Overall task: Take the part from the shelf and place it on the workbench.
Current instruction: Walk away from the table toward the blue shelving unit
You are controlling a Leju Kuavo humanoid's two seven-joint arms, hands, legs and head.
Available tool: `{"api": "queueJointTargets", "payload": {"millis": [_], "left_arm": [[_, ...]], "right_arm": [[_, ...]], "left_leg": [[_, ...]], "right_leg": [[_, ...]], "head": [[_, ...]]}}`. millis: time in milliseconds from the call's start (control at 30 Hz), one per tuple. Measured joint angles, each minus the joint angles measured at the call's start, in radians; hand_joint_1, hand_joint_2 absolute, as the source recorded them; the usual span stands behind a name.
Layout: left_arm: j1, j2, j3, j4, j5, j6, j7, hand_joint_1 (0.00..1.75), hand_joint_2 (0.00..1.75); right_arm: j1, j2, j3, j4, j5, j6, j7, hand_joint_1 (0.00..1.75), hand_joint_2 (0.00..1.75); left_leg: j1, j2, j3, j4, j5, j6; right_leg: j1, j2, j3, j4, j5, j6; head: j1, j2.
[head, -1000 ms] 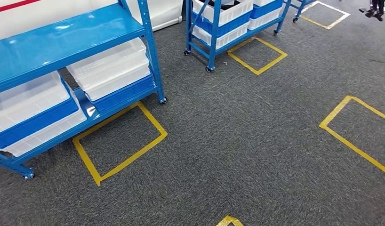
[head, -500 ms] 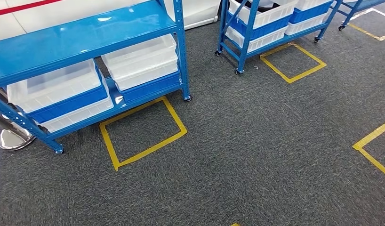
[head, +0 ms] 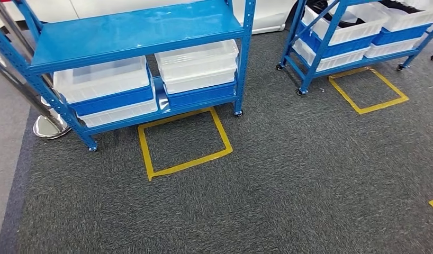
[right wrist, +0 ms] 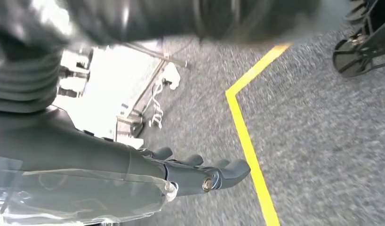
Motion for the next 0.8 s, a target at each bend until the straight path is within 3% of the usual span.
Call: {"api": "queueJointTargets", "payload": {"millis": [67,100,133,200,267,333,400,433,467,500,567,633,700,733,767,800], "left_arm": [[-0.001,-0.002,-0.002,0.000,-0.001,0.003,0.000,0.00,1.75],[-0.002,-0.002,-0.002,0.000,-0.002,0.004,0.000,0.00,1.75],[-0.001,-0.002,-0.002,0.000,-0.002,0.005,0.000,0.00,1.75],[0.002,-0.002,-0.002,0.000,-0.002,0.006,0.000,0.00,1.75],[0.004,-0.002,-0.003,0.000,-0.002,0.006,0.001,0.00,1.75],[0.001,-0.002,-0.003,0.000,-0.004,0.007,0.003,0.00,1.75],[-0.003,-0.002,-0.004,0.000,-0.005,0.008,0.004,0.00,1.75],[-0.003,-0.002,-0.004,0.000,-0.005,0.008,0.004,0.00,1.75],[-0.003,-0.002,-0.005,0.000,-0.006,0.009,0.004,0.00,1.75],[-0.002,-0.002,-0.006,0.000,-0.007,0.009,0.004,0.00,1.75],[-0.001,-0.001,-0.007,0.000,-0.008,0.009,0.005,0.00,1.75],[-0.001,0.000,-0.007,0.000,-0.008,0.010,0.006,0.00,1.75],[0.000,0.000,-0.008,0.000,-0.008,0.012,0.007,0.00,1.75],[0.002,-0.001,-0.009,0.000,-0.008,0.015,0.008,0.00,1.75],[0.003,-0.002,-0.009,0.000,-0.009,0.017,0.009,0.00,1.75],[0.002,-0.002,-0.010,0.000,-0.009,0.019,0.010,0.00,1.75]], "right_arm": [[0.000,-0.001,0.000,0.000,-0.001,0.000,0.000,0.00,1.75],[0.000,-0.001,0.000,0.001,-0.002,0.000,0.001,0.00,1.75],[0.000,-0.001,0.000,0.001,-0.002,0.000,0.001,0.00,1.75],[-0.001,0.000,0.000,0.001,-0.002,0.000,0.001,0.00,1.75],[-0.002,0.000,0.000,0.001,-0.002,0.000,0.001,0.00,1.75],[0.000,0.000,0.000,0.001,-0.002,0.000,0.001,0.00,1.75],[0.002,0.000,0.000,0.001,-0.002,0.000,0.001,0.00,1.75],[0.002,0.000,0.000,0.001,-0.002,0.001,0.002,0.00,1.75],[0.002,0.000,0.000,0.001,-0.002,0.001,0.002,0.00,1.75],[0.001,0.000,0.000,0.001,-0.002,0.001,0.002,0.00,1.75],[0.000,0.000,0.000,0.001,-0.002,0.001,0.002,0.00,1.75],[-0.001,0.001,0.000,0.001,-0.002,0.000,0.002,0.00,0.87],[-0.005,0.001,0.000,0.002,-0.005,-0.011,0.006,0.00,0.00],[-0.007,0.000,0.000,0.002,-0.011,-0.022,0.011,0.00,0.00],[-0.010,0.000,0.000,0.002,-0.021,-0.034,0.020,0.00,0.00],[-0.010,-0.001,0.000,0.002,-0.034,-0.045,0.033,0.00,0.44]], "left_leg": [[0.001,-0.027,-0.005,0.013,-0.008,-0.011],[0.001,-0.038,-0.009,0.018,-0.011,-0.017],[0.001,-0.047,-0.014,0.020,-0.012,-0.022],[0.003,-0.060,-0.018,0.020,-0.011,-0.035],[0.003,-0.025,-0.031,0.048,-0.030,-0.046],[0.003,0.029,-0.080,0.149,-0.086,-0.054],[0.005,0.047,-0.147,0.278,-0.139,-0.059],[0.005,0.050,-0.163,0.308,-0.142,-0.059],[0.005,0.052,-0.163,0.306,-0.128,-0.058],[0.004,0.058,-0.137,0.257,-0.093,-0.054],[-0.005,0.102,-0.062,0.114,-0.031,-0.035],[-0.016,0.135,-0.023,0.031,-0.010,-0.018],[-0.020,0.122,-0.024,0.023,-0.011,-0.010],[-0.016,0.113,-0.020,0.015,-0.006,-0.006],[-0.012,0.105,-0.014,0.005,0.000,-0.001],[-0.007,0.098,-0.009,-0.004,0.006,0.004]], "right_leg": [[-0.004,0.040,0.053,-0.124,0.057,-0.002],[-0.005,0.055,0.066,-0.157,0.066,-0.005],[-0.003,0.062,0.069,-0.166,0.063,-0.010],[-0.001,0.041,0.069,-0.169,0.066,-0.023],[-0.002,0.019,0.073,-0.177,0.069,-0.038],[-0.001,-0.007,0.075,-0.181,0.069,-0.049],[0.004,-0.037,0.074,-0.181,0.066,-0.053],[0.006,-0.051,0.075,-0.181,0.064,-0.054],[0.007,-0.064,0.077,-0.180,0.061,-0.054],[0.009,-0.076,0.082,-0.181,0.058,-0.053],[0.013,-0.097,0.092,-0.180,0.051,-0.049],[0.015,-0.118,0.099,-0.181,0.045,-0.040],[0.014,-0.136,0.105,-0.186,0.044,-0.030],[0.013,-0.136,0.110,-0.186,0.042,-0.024],[0.013,-0.120,0.110,-0.178,0.033,-0.019],[0.013,-0.093,0.100,-0.150,0.013,-0.014]], "head": [[0.000,0.000],[0.000,0.000],[0.000,0.000],[-0.001,0.000],[-0.003,0.000],[-0.007,0.000],[-0.009,0.000],[-0.009,0.000],[-0.009,0.000],[-0.009,0.000],[-0.009,0.000],[-0.008,0.000],[-0.008,0.000],[-0.008,0.000],[-0.007,0.000],[-0.005,0.000]]}}
